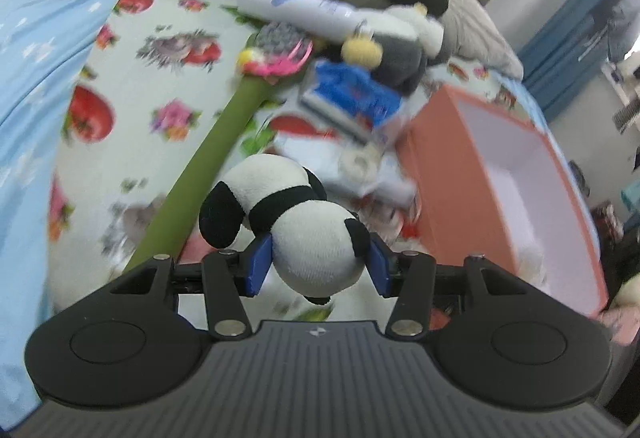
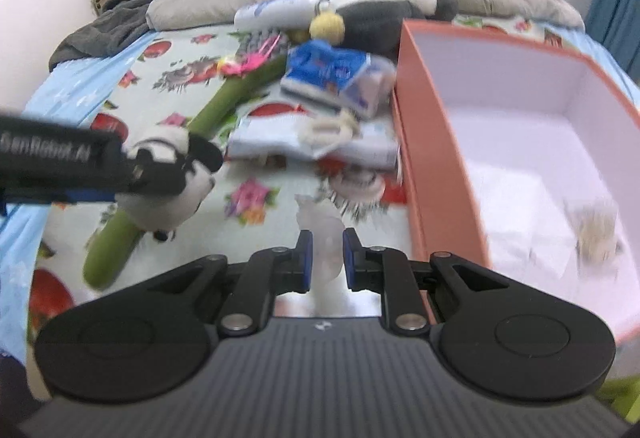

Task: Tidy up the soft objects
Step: 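Lift the panda plush with the left tool, then close the right tool on the clear plastic piece while the left tool holds the panda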

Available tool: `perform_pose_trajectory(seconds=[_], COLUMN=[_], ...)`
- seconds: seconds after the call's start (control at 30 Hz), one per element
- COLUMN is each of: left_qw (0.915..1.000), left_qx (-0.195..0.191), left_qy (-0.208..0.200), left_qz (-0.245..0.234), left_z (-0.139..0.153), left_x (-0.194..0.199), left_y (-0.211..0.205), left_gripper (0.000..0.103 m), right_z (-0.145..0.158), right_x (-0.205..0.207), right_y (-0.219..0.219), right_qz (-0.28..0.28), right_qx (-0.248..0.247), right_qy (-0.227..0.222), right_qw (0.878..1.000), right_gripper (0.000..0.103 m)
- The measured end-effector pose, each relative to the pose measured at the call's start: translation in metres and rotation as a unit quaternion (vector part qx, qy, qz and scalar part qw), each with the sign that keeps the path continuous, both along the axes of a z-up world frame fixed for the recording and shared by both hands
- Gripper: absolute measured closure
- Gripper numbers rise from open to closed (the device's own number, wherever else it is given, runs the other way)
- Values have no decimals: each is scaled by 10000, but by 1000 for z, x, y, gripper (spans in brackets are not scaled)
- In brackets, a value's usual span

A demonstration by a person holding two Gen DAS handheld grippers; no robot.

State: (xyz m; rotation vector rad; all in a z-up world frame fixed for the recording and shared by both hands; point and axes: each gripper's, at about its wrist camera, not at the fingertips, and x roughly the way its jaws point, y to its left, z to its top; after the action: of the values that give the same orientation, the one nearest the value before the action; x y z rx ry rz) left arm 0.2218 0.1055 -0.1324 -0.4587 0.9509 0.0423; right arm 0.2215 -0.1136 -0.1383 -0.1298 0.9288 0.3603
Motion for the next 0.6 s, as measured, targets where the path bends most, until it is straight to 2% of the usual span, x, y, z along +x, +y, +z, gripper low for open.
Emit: perform_pose_trajectory(seconds=[0.17,0.3,0.43,0.6], left_qw=[9990,9967,9948,9938], left_qx=[161,234,295,396], left_qy=[189,430,524,506], left_qz=[-371,-655,-828,-909], left_z=[-25,-49,-64,-65], left_x=[-33,-43,-50,-52], left_y=[2,2,-1,-7], left_gripper=[47,47,46,46], right_z=[-24,-44,-55,-55], right_x=[-22,-34,-47,-50], right_y=[-1,-2,-1,3], right_qz=[-184,-394,-388,-177], right_qx=[254,312,99,-12], right_qy=[424,638,545,399], right_qw=[9986,9967,9977,9990], right_gripper=[84,82,81,78])
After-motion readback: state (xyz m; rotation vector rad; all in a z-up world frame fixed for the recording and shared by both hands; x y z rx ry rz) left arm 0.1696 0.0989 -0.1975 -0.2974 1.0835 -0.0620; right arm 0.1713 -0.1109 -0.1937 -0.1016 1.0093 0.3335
